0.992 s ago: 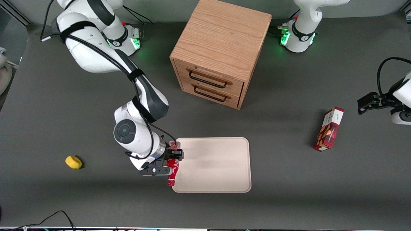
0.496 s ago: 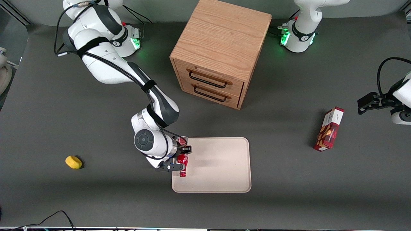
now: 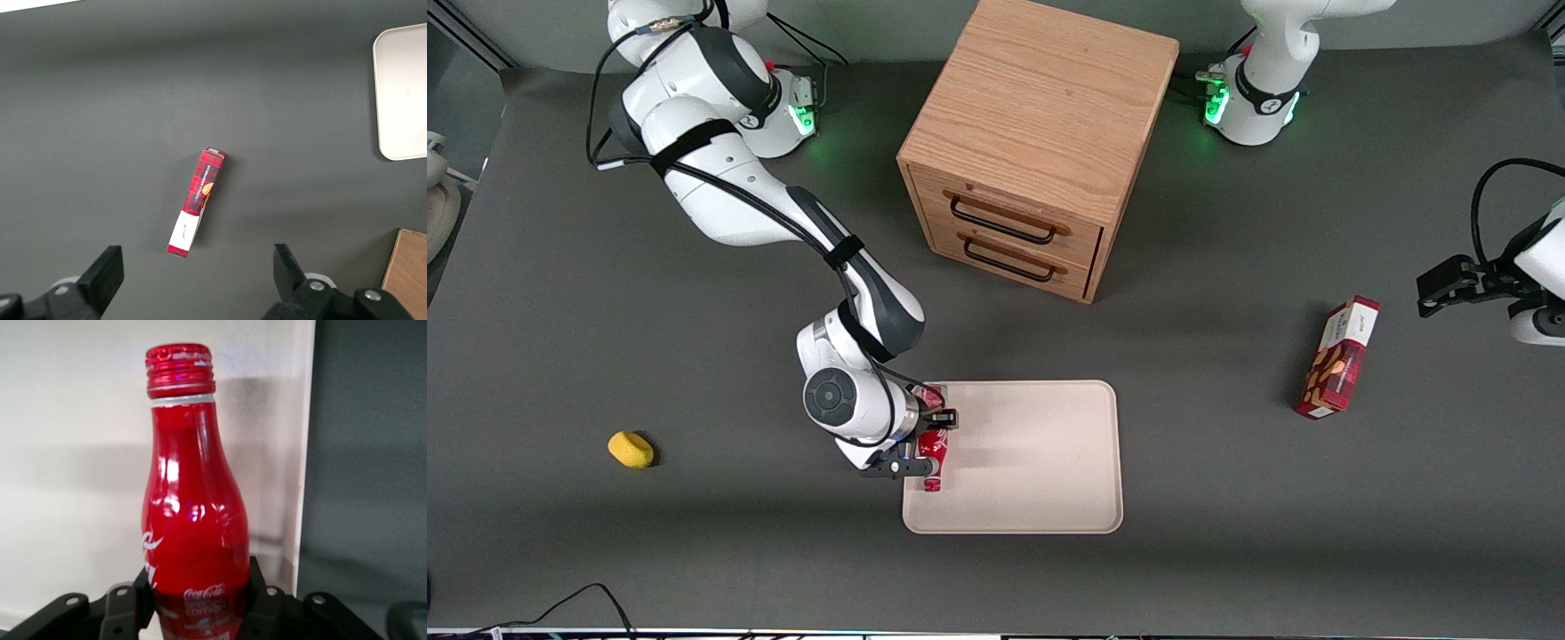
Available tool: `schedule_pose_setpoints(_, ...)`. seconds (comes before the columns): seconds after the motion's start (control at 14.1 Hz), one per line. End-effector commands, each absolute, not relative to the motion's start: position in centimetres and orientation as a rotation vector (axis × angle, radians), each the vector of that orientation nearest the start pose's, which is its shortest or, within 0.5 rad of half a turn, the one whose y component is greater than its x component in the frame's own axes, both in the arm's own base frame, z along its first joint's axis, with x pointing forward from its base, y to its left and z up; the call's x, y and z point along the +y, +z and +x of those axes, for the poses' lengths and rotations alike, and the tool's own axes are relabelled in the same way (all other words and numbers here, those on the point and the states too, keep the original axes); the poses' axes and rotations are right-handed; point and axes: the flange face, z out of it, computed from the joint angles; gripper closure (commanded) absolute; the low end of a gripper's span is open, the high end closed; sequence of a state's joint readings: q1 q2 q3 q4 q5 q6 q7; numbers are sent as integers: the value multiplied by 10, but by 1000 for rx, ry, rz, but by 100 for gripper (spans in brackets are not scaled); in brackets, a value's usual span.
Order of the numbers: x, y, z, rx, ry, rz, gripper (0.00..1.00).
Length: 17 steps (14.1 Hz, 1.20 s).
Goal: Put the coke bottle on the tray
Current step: 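Lower the bottle onto the tray and open the right gripper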
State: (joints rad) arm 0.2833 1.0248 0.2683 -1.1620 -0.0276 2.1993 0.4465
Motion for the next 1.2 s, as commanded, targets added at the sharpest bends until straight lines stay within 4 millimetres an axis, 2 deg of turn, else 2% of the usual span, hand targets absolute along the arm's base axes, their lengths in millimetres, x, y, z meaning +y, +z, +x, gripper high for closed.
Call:
schedule_pose_setpoints(0.0, 349, 190, 690, -8, 51, -2922, 67)
schedule_pose_setpoints(0.07, 348, 189, 691, -9, 48, -2925, 64)
schedule_pose_setpoints(0.14, 343, 188, 692, 6, 45, -2933, 55)
schedule_pose_setpoints(0.21, 343, 187, 693, 12, 45, -2934, 30)
schedule_pose_setpoints(0.28, 342, 187, 693, 13, 43, -2938, 0)
schedule_pose_setpoints(1.13, 346, 193, 692, 1, 18, -2936, 0)
